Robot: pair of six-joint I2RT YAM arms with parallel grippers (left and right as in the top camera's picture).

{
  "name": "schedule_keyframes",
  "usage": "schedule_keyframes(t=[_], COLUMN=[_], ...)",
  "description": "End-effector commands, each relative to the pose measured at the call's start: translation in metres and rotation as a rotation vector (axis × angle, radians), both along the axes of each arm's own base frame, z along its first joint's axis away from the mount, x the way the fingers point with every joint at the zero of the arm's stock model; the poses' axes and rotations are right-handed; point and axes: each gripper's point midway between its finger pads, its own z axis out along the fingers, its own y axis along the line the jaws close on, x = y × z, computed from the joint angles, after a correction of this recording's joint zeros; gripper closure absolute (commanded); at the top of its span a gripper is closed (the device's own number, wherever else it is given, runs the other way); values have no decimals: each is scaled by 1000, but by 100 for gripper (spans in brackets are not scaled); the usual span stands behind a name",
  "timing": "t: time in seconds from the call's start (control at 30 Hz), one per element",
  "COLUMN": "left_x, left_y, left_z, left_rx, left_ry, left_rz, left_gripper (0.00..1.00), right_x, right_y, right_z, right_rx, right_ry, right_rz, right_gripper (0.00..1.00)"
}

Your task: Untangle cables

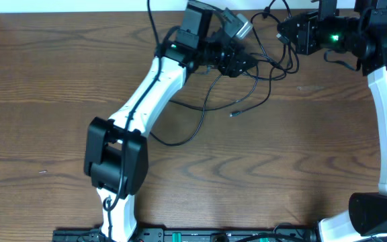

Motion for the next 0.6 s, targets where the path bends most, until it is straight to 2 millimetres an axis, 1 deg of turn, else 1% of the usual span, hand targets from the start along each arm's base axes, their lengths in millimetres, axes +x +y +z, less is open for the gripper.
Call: schedule_keyframes(t=[0.0, 0.13, 0.17, 0.2, 0.23, 0.27, 0.3, 0.33, 0.4, 0.47, 0.5, 0.57], left_x=[5, 9, 9, 9, 9, 8, 9, 11, 20, 33, 40, 50], left_y=[-9, -15, -15, -15, -15, -14, -12, -9, 2, 18, 30, 56], left_z=[-20, -37, -43, -48, -51, -54, -56, -58, -55, -46, -38, -16], left_rx=[-2, 0, 5, 10, 15, 20, 31, 45, 58, 64, 64, 59], left_ry=[0, 5, 17, 28, 36, 45, 50, 52, 60, 64, 68, 70], left_rz=[-22, -28, -29, -28, -28, -27, -16, 0, 59, 139, 191, 286], left_gripper=[24, 24, 31, 39, 54, 76, 92, 93, 93, 92, 93, 92], right_x=[-4, -5, -6, -6, -5, -5, -5, -5, -5, -1, 3, 9], right_y=[2, 2, 2, 2, 2, 2, 2, 2, 0, -6, -14, -32], right_z=[6, 5, 5, 5, 5, 5, 5, 5, 4, 1, -2, -12], right_rx=[22, 21, 23, 23, 23, 23, 21, 21, 17, -6, -26, -70], right_ry=[2, 9, 9, 9, 8, 8, 7, 7, 7, 10, 23, 65], right_rz=[9, 9, 10, 10, 10, 10, 12, 11, 5, -31, -76, -196], right_gripper=[99, 99, 99, 99, 99, 99, 99, 99, 99, 99, 99, 99])
